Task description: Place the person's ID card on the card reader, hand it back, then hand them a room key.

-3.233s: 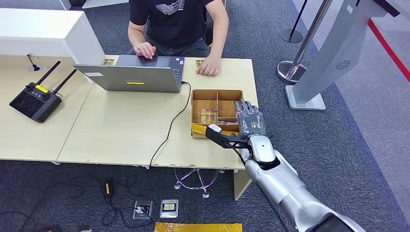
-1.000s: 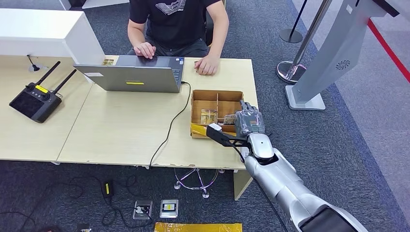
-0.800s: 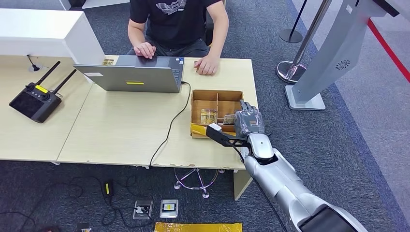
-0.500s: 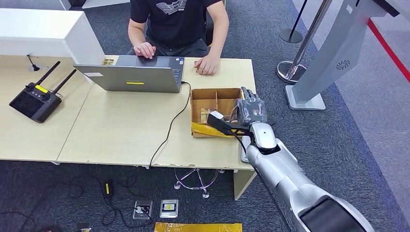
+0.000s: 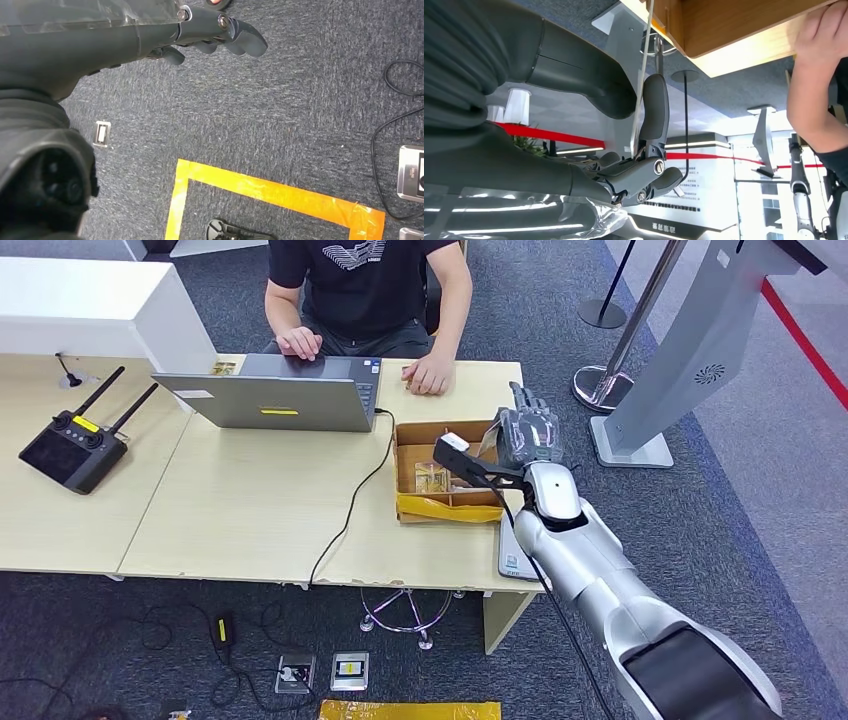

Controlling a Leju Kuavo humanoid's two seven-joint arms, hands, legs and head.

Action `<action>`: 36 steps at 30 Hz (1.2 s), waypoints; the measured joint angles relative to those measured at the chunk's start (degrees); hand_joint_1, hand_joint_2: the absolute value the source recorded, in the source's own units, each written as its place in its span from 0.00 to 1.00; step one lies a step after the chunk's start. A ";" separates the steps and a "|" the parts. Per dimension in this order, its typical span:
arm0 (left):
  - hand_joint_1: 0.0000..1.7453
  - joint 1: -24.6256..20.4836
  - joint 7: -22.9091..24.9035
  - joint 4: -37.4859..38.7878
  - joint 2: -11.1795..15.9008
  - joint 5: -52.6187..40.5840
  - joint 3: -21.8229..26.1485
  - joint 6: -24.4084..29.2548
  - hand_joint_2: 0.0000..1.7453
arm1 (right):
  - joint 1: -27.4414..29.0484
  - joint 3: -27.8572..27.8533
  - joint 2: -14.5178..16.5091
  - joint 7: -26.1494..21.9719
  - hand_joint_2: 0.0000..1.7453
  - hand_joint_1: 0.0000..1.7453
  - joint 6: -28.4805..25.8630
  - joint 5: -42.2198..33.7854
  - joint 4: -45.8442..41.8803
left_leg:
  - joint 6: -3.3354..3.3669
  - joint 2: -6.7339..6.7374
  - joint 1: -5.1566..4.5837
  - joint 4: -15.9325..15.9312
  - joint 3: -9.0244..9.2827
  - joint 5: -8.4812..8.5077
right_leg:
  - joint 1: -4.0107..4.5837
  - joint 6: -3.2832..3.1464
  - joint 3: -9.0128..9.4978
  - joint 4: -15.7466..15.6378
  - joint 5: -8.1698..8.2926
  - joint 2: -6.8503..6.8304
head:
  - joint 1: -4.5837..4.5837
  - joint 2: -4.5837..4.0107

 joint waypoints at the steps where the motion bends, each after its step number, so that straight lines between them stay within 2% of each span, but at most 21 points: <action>1: 0.00 -0.03 0.00 0.00 -0.03 -0.02 0.00 0.04 0.00 | -0.03 -0.02 0.01 -0.01 1.00 1.00 -0.04 0.01 0.02 | 0.00 0.00 0.00 0.00 0.00 0.00 | 0.00 0.00 0.00 0.00 0.00 0.00 | 0.00 0.00; 10: 0.00 -0.09 0.00 0.00 -0.22 -0.09 -0.01 0.17 0.00 | -0.09 -0.11 0.02 -0.07 1.00 1.00 -0.30 0.05 0.34 | 0.00 0.00 0.00 0.00 0.00 0.00 | 0.00 0.00 0.00 0.00 0.00 0.00 | -0.01 0.00; 17: 0.00 -0.18 0.00 0.00 -0.29 -0.67 0.00 0.49 0.00 | -0.53 -0.78 0.50 -1.01 1.00 1.00 -2.86 0.19 1.25 | 0.00 0.00 0.00 0.00 -0.01 0.00 | 0.00 0.00 -0.01 0.00 0.00 0.00 | -0.01 0.00; 30: 0.00 -1.65 0.24 0.00 -0.82 -3.07 -0.02 0.44 0.00 | -7.18 -2.43 2.50 -0.48 1.00 1.00 -4.73 0.76 3.59 | -0.01 0.00 0.00 0.00 -0.02 0.01 | 0.00 0.00 -0.01 0.01 0.00 0.00 | 0.01 0.00; 36: 0.00 -1.78 0.26 0.00 -0.87 -3.43 -0.04 0.17 0.00 | -7.75 -2.63 3.22 0.36 1.00 1.00 -4.57 1.04 4.03 | -0.01 0.00 0.01 0.00 -0.02 0.00 | 0.01 0.00 -0.02 0.01 0.00 0.01 | -0.01 0.00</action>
